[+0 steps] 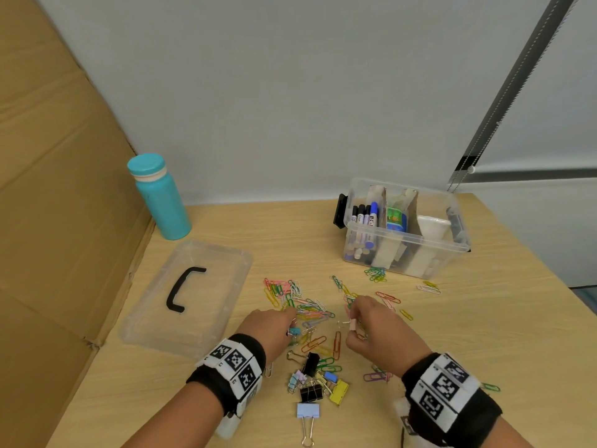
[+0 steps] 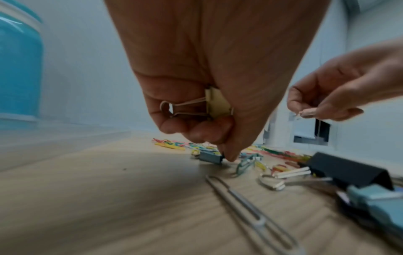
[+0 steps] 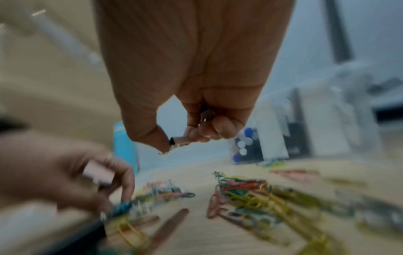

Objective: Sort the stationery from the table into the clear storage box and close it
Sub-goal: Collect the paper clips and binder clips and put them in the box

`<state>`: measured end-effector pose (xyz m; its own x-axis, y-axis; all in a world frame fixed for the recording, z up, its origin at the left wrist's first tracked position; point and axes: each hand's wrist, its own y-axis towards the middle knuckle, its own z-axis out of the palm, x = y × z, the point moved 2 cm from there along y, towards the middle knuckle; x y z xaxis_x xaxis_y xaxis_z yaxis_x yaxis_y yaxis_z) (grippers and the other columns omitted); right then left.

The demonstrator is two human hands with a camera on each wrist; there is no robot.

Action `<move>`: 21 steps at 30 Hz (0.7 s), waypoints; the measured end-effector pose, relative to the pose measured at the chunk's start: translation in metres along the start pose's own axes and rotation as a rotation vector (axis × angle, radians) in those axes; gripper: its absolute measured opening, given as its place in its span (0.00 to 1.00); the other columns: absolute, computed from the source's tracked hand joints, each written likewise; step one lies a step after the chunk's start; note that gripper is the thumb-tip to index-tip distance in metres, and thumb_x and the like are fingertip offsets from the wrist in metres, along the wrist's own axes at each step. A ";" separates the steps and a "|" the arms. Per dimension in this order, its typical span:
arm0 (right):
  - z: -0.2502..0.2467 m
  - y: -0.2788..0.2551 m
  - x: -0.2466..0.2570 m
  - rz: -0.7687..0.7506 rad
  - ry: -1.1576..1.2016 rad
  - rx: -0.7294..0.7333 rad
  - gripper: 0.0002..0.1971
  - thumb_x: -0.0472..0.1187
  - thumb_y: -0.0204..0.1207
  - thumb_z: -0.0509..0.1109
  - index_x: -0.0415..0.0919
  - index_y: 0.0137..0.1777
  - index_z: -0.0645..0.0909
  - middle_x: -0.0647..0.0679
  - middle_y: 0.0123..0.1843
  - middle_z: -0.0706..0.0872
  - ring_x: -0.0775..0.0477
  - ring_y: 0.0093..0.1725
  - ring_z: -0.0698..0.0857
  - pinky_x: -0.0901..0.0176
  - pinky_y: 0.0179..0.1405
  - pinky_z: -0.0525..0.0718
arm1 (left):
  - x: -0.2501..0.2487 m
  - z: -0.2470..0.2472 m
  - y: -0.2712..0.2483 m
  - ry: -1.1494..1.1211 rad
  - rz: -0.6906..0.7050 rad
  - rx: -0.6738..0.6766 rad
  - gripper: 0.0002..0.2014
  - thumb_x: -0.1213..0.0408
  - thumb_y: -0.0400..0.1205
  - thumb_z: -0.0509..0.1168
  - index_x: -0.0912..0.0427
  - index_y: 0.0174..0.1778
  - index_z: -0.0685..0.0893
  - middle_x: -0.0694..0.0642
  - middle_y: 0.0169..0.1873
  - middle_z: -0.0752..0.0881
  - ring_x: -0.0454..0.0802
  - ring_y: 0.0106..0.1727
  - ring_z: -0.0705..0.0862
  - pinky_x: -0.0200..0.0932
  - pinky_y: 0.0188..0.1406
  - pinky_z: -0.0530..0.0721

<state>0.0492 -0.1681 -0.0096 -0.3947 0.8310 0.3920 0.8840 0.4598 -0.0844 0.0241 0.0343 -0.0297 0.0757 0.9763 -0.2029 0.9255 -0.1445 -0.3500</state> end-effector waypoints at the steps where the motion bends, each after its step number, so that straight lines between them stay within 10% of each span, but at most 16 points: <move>1: -0.002 0.000 -0.006 0.059 0.177 -0.019 0.06 0.44 0.75 0.66 0.44 0.49 0.74 0.48 0.43 0.81 0.53 0.38 0.75 0.63 0.35 0.72 | 0.003 0.000 -0.001 -0.040 -0.013 -0.018 0.12 0.60 0.85 0.58 0.55 0.63 0.73 0.56 0.53 0.86 0.57 0.51 0.83 0.43 0.44 0.71; 6: 0.001 -0.002 -0.021 0.326 1.475 0.080 0.09 0.35 0.75 0.54 0.33 0.46 0.75 0.39 0.38 0.80 0.48 0.31 0.76 0.59 0.28 0.74 | 0.024 0.000 -0.013 -0.239 -0.050 -0.124 0.08 0.58 0.85 0.58 0.50 0.59 0.74 0.52 0.40 0.83 0.48 0.34 0.78 0.41 0.36 0.77; 10: 0.007 0.000 -0.019 0.367 1.789 0.109 0.11 0.38 0.74 0.56 0.34 0.51 0.77 0.39 0.43 0.82 0.46 0.35 0.78 0.57 0.31 0.78 | 0.040 -0.001 -0.024 -0.375 -0.069 -0.195 0.04 0.59 0.84 0.60 0.48 0.54 0.75 0.48 0.32 0.79 0.43 0.28 0.73 0.36 0.27 0.70; 16: 0.003 0.027 0.031 0.092 0.766 0.173 0.15 0.46 0.81 0.65 0.45 0.32 0.73 0.59 0.26 0.78 0.62 0.27 0.77 0.69 0.29 0.73 | 0.054 0.000 -0.042 -0.548 -0.099 -0.332 0.03 0.59 0.83 0.63 0.48 0.50 0.77 0.44 0.33 0.78 0.38 0.32 0.74 0.30 0.29 0.67; 21: 0.029 0.060 0.059 -0.265 -0.199 0.316 0.13 0.43 0.80 0.61 0.53 0.64 0.74 0.49 0.44 0.84 0.43 0.46 0.83 0.55 0.40 0.78 | 0.061 0.002 -0.049 -0.607 -0.130 -0.349 0.03 0.58 0.82 0.63 0.47 0.50 0.78 0.48 0.39 0.84 0.39 0.36 0.78 0.33 0.34 0.73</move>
<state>0.0716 -0.0824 -0.0177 -0.6647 0.7016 0.2570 0.6384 0.7120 -0.2925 -0.0179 0.1006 -0.0267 -0.1699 0.7053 -0.6882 0.9854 0.1262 -0.1138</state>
